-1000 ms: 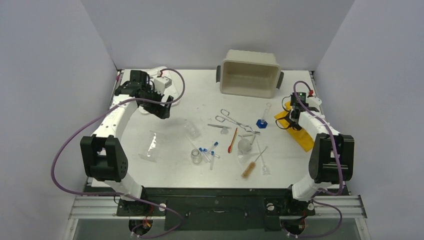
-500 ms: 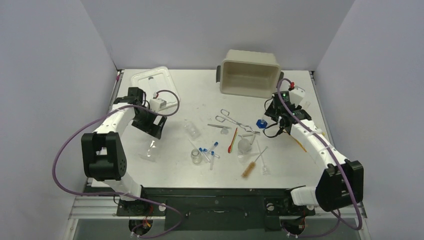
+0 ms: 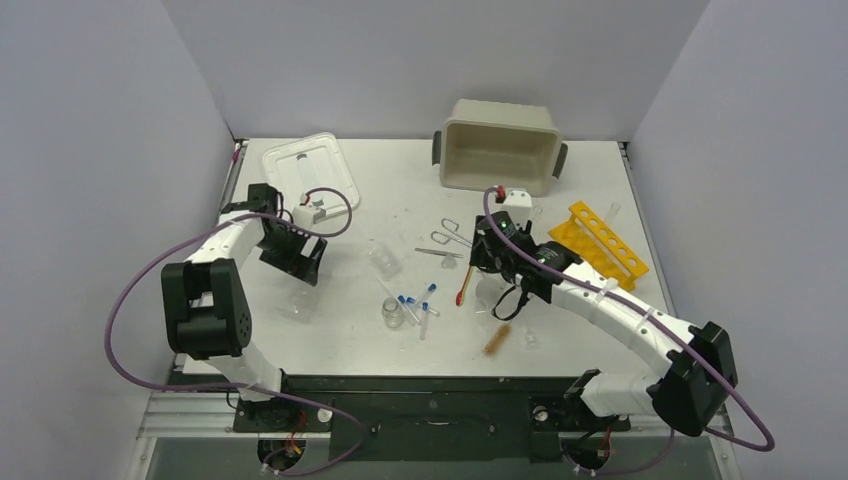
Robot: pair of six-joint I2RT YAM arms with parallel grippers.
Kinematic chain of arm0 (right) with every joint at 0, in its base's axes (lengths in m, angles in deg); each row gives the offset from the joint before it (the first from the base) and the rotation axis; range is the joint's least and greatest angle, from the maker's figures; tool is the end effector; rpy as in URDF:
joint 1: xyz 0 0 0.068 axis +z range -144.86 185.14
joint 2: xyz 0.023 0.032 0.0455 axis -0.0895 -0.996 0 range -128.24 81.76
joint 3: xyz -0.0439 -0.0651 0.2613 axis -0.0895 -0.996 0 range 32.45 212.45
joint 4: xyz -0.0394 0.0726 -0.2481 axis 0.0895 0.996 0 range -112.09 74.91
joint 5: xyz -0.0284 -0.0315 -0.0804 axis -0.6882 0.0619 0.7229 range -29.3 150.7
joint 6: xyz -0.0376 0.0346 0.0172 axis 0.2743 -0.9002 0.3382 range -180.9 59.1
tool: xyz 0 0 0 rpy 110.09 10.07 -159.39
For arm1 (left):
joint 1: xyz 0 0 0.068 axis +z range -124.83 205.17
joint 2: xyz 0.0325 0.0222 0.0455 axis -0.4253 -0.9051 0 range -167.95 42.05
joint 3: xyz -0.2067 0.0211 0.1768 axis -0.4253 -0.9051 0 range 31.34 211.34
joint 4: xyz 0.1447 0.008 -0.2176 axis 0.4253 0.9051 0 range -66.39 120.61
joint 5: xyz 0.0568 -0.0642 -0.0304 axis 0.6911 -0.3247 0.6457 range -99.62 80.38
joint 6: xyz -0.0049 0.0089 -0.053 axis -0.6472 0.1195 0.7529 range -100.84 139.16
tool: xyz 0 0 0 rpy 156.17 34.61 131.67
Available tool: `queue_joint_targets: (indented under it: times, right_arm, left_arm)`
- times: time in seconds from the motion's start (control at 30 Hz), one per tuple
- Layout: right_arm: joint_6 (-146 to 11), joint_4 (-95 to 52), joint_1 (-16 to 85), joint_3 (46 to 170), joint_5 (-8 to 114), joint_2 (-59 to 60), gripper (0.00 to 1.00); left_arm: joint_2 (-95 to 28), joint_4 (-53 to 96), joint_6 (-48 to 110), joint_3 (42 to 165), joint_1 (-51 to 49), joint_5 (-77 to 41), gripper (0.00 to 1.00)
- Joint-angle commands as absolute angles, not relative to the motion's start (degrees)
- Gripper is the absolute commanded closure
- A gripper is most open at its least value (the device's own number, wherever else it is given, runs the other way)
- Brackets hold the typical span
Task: Organize the chemistry lab equipment
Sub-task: Move the test tube rack to the center of the board.
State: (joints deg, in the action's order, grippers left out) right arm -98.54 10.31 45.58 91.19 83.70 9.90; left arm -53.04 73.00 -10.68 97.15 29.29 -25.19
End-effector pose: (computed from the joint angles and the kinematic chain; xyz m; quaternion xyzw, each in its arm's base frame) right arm 0.2106 0.1613 0.2911 0.0533 0.9086 0.0903 0.4043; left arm 0.3076 0.0125 0.2027 0.2325 0.9582 -0.1004 0.1329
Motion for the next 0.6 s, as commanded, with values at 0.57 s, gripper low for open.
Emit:
queue_joint_targets:
  times: [0.57]
  right_arm:
    - [-97.2,6.4,49.6,92.6,79.6,2.9,0.51]
  left_arm:
    - [-57.1,72.1,-22.9,93.9,23.8,-34.2,0.28]
